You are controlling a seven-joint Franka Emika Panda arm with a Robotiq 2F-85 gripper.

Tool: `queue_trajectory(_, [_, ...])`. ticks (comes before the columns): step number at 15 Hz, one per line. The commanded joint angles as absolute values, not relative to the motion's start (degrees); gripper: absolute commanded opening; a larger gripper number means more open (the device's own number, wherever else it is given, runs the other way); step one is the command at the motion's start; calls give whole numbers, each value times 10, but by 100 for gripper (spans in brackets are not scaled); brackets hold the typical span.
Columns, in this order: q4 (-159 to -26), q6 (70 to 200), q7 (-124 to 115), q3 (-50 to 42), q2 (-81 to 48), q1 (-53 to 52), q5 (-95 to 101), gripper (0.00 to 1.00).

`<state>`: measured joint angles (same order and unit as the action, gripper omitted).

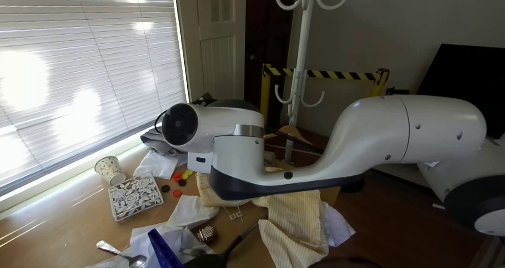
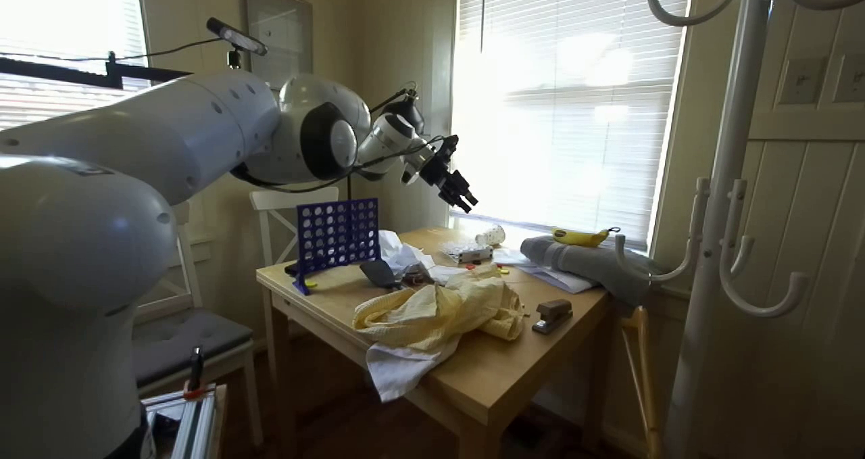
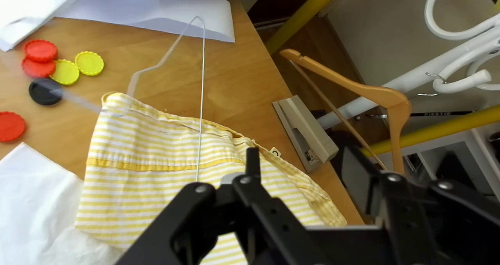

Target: Take the hanger off the coat hook and place it on the table

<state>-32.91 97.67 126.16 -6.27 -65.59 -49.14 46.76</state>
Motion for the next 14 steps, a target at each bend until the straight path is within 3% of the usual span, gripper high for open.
queue_trajectory(1, [-329,976,1259,-63,-656,-491,467,61])
queue_trajectory(7, [-329,976,1257,-63,-656,-491,467,61])
queue_trajectory(8, [-329,976,1257,-63,-656,-491,467,86])
queue_trajectory(9, [-329,976,1257,-63,-656,-491,467,88])
queue_trajectory(10, [-329,976,1257,-63,-656,-491,467,69])
queue_trajectory(12, [-329,976,1257,-63,-656,-491,467,84])
queue_trajectory(14, [-329,976,1257,-63,-656,-491,467,89])
